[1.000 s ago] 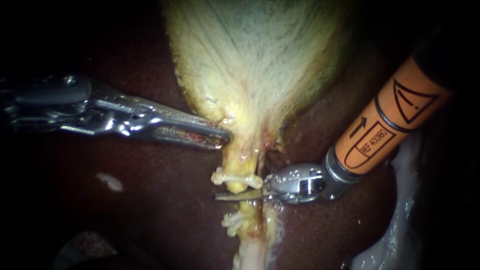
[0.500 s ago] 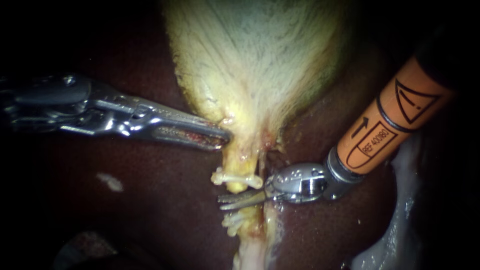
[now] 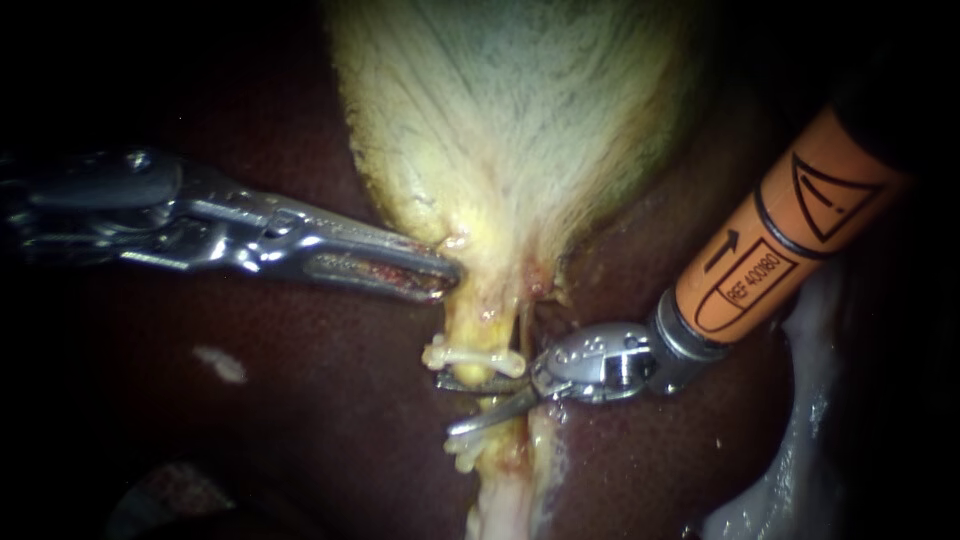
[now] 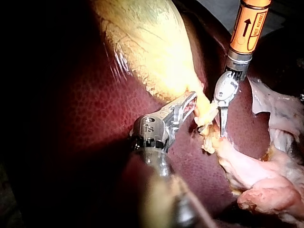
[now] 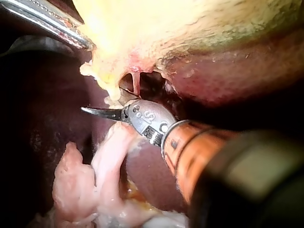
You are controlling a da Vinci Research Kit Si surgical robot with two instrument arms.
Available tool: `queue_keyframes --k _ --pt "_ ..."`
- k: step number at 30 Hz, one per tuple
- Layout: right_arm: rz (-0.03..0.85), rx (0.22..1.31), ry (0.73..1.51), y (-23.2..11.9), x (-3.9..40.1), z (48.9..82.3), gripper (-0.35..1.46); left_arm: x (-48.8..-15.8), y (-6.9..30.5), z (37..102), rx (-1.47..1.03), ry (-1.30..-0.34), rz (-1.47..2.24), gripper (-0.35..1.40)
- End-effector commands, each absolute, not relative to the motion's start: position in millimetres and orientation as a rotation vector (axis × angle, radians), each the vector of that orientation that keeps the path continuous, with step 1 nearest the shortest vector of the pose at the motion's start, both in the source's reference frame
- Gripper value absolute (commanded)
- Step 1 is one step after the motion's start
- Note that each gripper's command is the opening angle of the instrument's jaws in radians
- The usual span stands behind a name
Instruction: Go back from the cut left tube
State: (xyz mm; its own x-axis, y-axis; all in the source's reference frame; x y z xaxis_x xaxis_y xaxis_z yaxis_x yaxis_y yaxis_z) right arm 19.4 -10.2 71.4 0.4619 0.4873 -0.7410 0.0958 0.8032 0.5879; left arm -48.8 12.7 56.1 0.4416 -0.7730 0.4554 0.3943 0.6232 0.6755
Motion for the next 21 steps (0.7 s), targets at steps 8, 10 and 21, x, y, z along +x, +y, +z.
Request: queue_keyframes --k 8,10,21 --pt "0.24 0.632 1.085 -11.4 17.5 69.7 0.94 -48.8 12.7 56.1 0.521 -0.828 -0.766 -0.35" --pt "0.236 0.635 1.086 -11.5 16.5 69.6 0.94 -48.7 12.7 56.1 0.521 -0.828 -0.766 -0.35" --pt "0.258 0.564 1.083 -8.0 10.8 67.6 1.04 -48.7 12.6 56.3 0.52 -0.828 -0.765 -0.35"
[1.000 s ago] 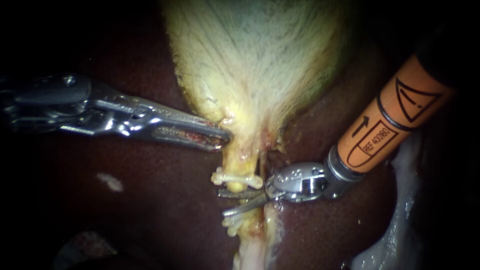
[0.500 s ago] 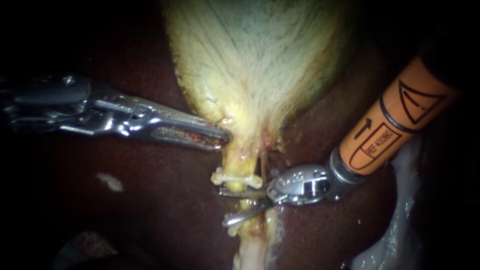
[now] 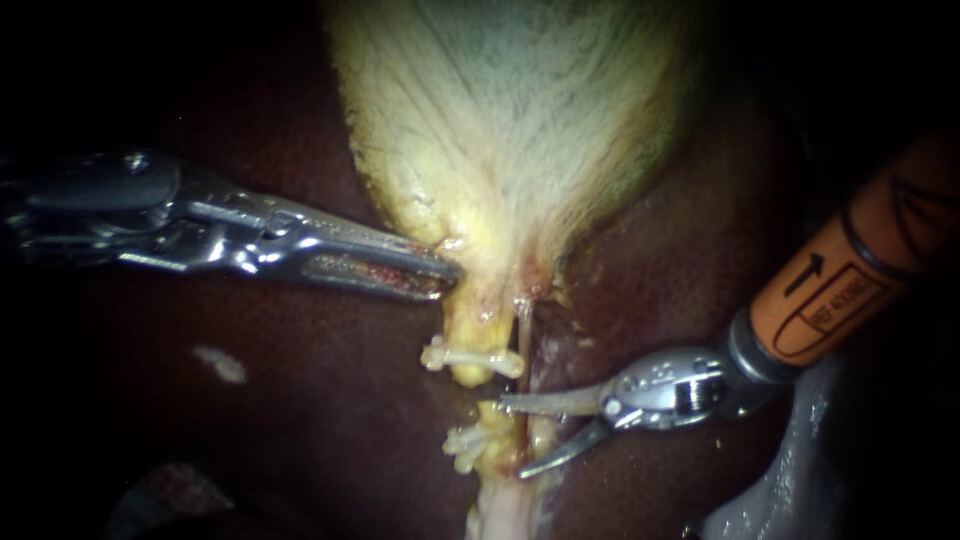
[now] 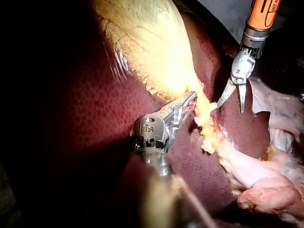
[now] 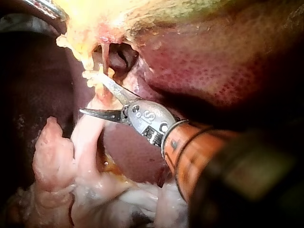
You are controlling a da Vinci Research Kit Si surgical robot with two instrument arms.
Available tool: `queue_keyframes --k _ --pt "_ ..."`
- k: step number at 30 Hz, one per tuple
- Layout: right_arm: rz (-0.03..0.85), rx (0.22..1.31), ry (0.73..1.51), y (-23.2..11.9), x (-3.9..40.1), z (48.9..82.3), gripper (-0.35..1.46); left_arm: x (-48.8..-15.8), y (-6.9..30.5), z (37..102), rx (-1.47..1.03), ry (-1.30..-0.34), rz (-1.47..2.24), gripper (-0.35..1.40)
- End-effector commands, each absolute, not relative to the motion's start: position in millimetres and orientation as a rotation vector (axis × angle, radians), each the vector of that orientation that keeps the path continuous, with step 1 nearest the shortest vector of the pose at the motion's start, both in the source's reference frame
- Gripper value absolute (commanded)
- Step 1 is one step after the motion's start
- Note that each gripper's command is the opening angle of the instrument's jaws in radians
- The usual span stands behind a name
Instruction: Go back from the cut left tube
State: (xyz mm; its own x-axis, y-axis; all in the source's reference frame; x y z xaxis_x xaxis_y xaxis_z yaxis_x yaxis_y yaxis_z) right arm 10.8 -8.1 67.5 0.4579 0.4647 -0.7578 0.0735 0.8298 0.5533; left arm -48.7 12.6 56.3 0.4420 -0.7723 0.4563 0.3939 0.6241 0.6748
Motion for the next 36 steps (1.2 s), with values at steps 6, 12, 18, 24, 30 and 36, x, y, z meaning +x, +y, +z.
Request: queue_keyframes --k 6,12,18,24,30,36 --pt "0.252 0.463 1.081 -4.7 6.4 65.7 1.13 -48.8 12.6 56.3 0.52 -0.828 -0.765 -0.35" --pt "0.24 0.377 1.099 -2.9 4.7 64.8 1.3 -48.8 12.6 56.3 0.52 -0.828 -0.765 -0.35" --pt "0.226 0.318 1.141 -2.5 5.1 64.6 1.38 -48.9 12.6 56.3 0.52 -0.828 -0.766 -0.35" --pt "0.214 0.307 1.145 -2.3 5.2 64.7 1.4 -49.2 12.2 56.7 0.515 -0.827 -0.766 -0.35" --pt "0.204 0.299 1.146 -2.3 5.4 64.9 1.41 -50.0 11.4 57.8 0.502 -0.826 -0.767 -0.35" --pt "0.204 0.299 1.146 -2.3 5.4 64.9 1.41 -51.2 9.6 60.1 0.513 -0.831 -0.755 -0.35"
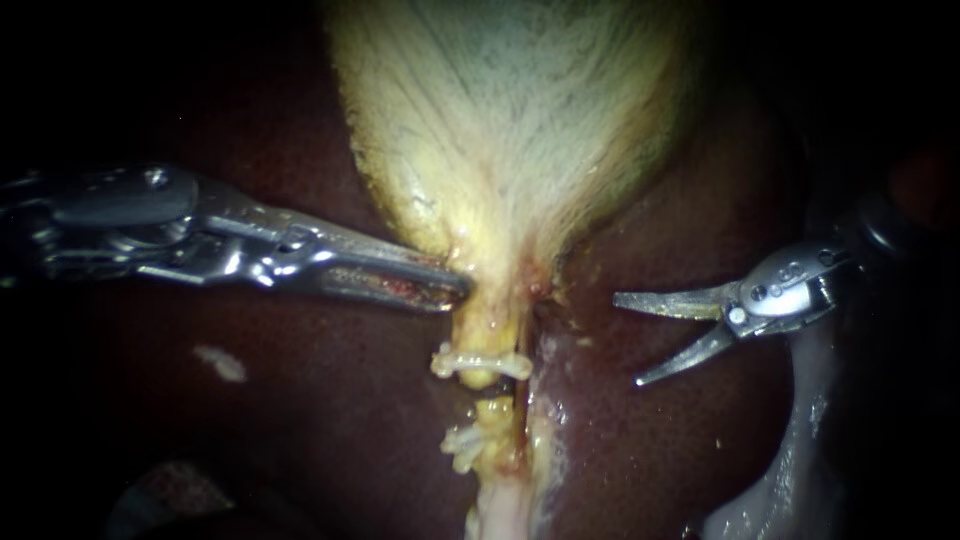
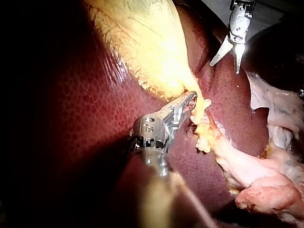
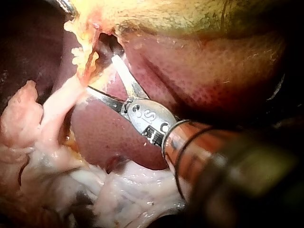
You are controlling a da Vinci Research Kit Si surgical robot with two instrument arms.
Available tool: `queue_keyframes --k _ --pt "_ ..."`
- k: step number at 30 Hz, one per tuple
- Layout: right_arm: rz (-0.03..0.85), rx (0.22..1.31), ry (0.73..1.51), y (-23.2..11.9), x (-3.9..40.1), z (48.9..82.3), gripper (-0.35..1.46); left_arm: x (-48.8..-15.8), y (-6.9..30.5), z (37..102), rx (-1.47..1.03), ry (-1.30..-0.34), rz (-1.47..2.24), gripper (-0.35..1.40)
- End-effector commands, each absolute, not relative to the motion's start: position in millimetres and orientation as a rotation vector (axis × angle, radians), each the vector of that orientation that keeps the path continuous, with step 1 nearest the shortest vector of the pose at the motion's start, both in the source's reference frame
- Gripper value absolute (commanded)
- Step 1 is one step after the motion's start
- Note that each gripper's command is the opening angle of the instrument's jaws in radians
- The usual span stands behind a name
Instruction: Go back from the cut left tube
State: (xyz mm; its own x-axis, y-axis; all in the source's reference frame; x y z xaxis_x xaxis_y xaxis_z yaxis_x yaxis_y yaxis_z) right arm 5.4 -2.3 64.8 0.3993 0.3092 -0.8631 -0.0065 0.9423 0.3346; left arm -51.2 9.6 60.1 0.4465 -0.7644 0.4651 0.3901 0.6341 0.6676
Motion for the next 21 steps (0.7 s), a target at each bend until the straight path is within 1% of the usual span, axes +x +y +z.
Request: queue_keyframes --k 1,21 --pt "0.204 0.299 1.146 -2.3 5.4 64.9 1.41 -51.4 9.4 60.3 0.514 -0.832 -0.753 -0.35" --pt "0.204 0.299 1.146 -2.3 5.4 64.8 1.41 -51.7 9.2 60.6 0.52 -0.832 -0.755 -0.35"
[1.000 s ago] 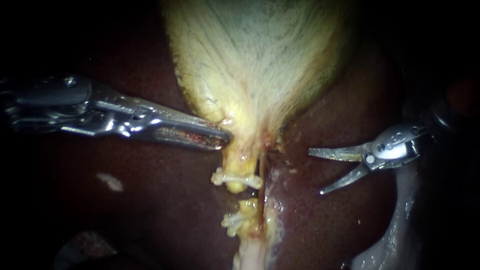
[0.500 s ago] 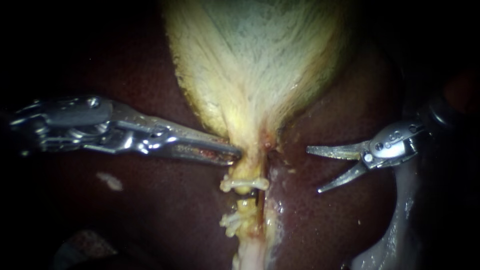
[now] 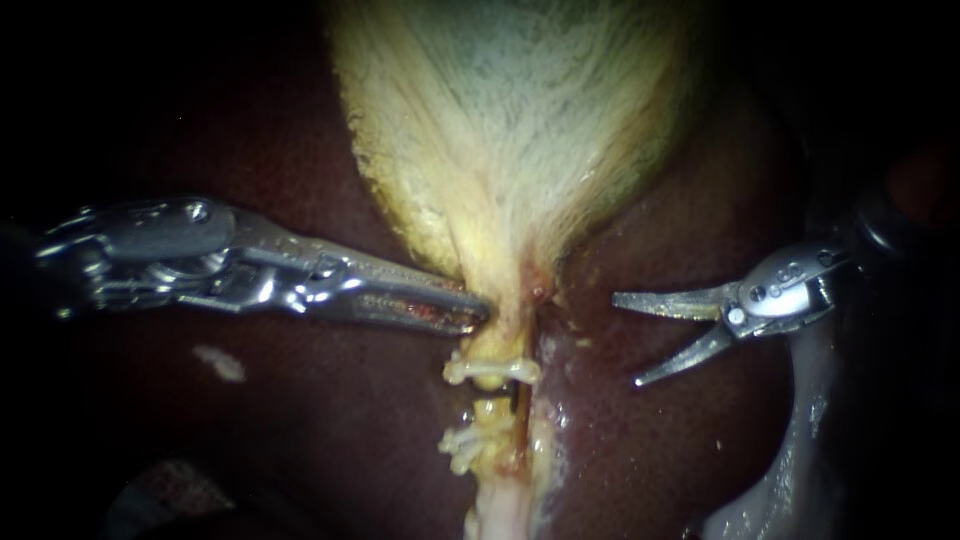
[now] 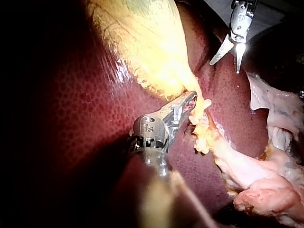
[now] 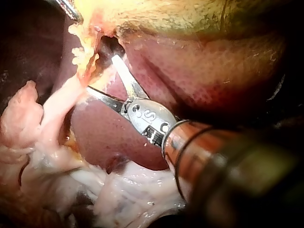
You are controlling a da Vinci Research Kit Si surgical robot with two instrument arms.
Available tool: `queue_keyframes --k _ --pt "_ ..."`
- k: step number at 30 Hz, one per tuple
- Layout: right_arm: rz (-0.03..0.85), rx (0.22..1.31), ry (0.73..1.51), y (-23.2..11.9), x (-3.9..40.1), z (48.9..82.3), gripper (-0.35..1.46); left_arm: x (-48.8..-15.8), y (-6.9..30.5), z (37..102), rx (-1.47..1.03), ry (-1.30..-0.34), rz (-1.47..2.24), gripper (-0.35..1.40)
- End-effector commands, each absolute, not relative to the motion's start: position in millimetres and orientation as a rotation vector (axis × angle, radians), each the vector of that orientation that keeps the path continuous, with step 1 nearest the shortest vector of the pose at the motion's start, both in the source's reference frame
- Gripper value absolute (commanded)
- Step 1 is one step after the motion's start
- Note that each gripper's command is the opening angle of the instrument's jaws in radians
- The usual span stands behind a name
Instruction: Go back from the cut left tube
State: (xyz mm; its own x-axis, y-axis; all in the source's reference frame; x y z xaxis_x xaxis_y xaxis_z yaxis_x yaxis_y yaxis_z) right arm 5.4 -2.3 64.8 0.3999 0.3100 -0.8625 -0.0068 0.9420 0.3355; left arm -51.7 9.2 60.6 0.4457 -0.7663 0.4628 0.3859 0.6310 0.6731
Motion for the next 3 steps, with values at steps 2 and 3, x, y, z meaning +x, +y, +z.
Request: queue_keyframes --k 2,3 --pt "0.204 0.299 1.146 -2.3 5.4 64.8 1.41 -51.7 9.2 60.6 0.521 -0.832 -0.755 -0.35" --pt "0.204 0.299 1.146 -2.3 5.4 64.8 1.41 -51.6 9.3 60.6 0.521 -0.832 -0.755 -0.35"
